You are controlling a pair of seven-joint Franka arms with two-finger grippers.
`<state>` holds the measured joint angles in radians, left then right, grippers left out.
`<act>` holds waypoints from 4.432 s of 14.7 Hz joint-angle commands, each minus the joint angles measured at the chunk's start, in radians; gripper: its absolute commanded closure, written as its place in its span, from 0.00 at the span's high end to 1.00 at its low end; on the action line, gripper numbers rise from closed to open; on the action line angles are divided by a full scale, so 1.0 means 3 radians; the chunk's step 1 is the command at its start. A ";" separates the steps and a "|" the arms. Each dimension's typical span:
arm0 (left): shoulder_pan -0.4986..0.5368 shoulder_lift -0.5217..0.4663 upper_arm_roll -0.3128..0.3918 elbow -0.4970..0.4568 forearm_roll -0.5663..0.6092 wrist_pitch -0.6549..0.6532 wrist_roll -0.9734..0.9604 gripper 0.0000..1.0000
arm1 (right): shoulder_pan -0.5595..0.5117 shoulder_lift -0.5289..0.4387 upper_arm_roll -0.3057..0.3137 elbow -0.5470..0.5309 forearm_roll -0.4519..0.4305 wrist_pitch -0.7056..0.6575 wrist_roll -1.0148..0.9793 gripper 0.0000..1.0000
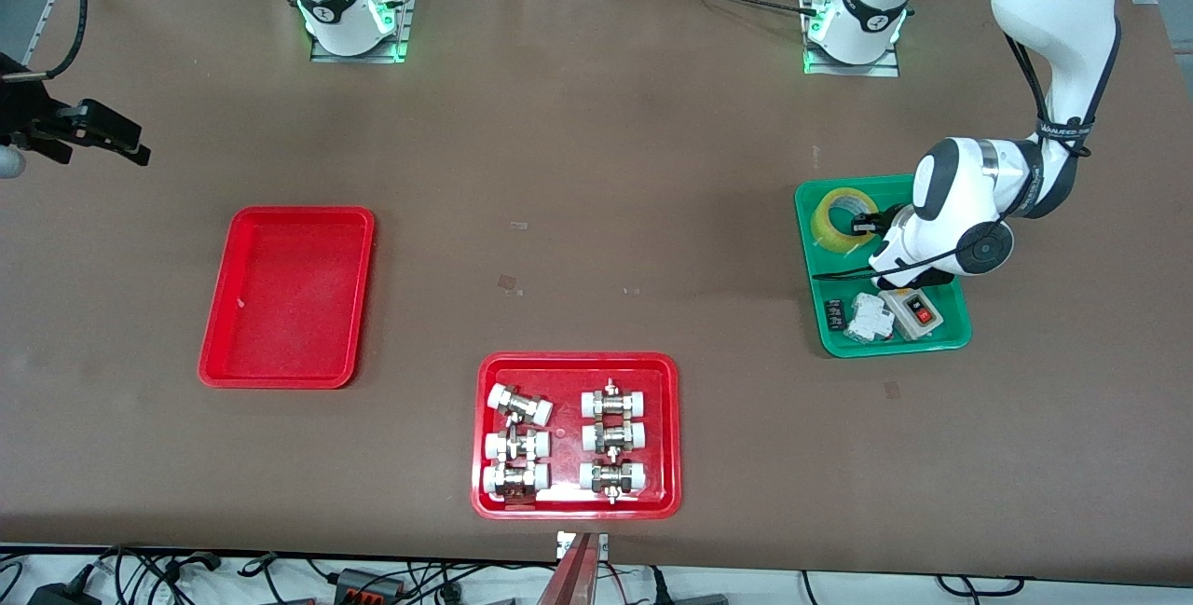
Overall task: Left arm passes tape to right arm into tray
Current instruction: 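Close the left gripper on the tape roll's rim, then carry the tape with the left gripper while the right gripper approaches it, then close the right gripper on the tape roll beside the left gripper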
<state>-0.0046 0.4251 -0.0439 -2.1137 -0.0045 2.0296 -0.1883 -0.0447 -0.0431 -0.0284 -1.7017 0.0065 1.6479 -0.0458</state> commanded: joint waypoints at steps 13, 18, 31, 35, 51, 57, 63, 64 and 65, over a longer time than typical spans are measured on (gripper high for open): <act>-0.0158 0.0096 -0.0569 0.1430 -0.1052 -0.0839 -0.0221 0.01 | 0.0011 -0.0010 0.0059 -0.0162 0.0065 -0.0088 0.0020 1.00; -0.0669 0.0734 -0.0570 0.2171 -0.1900 -0.0778 -0.0838 0.00 | 0.0231 0.0352 0.0059 -0.0116 0.0723 -0.0191 0.0015 1.00; -0.1518 0.1517 -0.0559 0.2872 -0.3324 0.0925 -0.2112 0.01 | 0.0696 0.1799 0.0105 0.0472 0.2635 0.0551 -0.1365 1.00; -0.1544 0.1574 -0.0554 0.2955 -0.3319 0.0992 -0.2236 0.00 | 0.0716 0.2250 0.0105 0.0814 0.2970 0.0566 -0.1709 1.00; -0.1682 0.1656 -0.0524 0.2965 -0.3288 0.1227 -0.2200 0.03 | 0.0895 0.2808 0.0120 0.1116 0.3675 0.0791 -0.2041 1.00; -0.1677 0.1656 -0.0524 0.2960 -0.3288 0.1227 -0.2200 0.03 | 0.0957 0.2838 0.0125 0.1122 0.3680 0.0822 -0.2051 1.00; -0.1677 0.1656 -0.0524 0.2965 -0.3288 0.1227 -0.2205 0.03 | 0.0998 0.2864 0.0120 0.1122 0.3670 0.0817 -0.2112 0.94; -0.1677 0.1656 -0.0524 0.2965 -0.3288 0.1227 -0.2205 0.03 | 0.0998 0.2859 0.0120 0.1122 0.3670 0.0812 -0.2107 0.89; -0.1677 0.1656 -0.0524 0.2965 -0.3288 0.1227 -0.2205 0.03 | 0.0993 0.2859 0.0120 0.1127 0.3670 0.0807 -0.2107 0.88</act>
<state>-0.4998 0.9115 -0.2066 -1.2578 -0.9758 2.3967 -0.8499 0.2482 0.7974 0.0083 -1.3935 1.0903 1.8874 -0.6631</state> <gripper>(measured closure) 0.780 0.097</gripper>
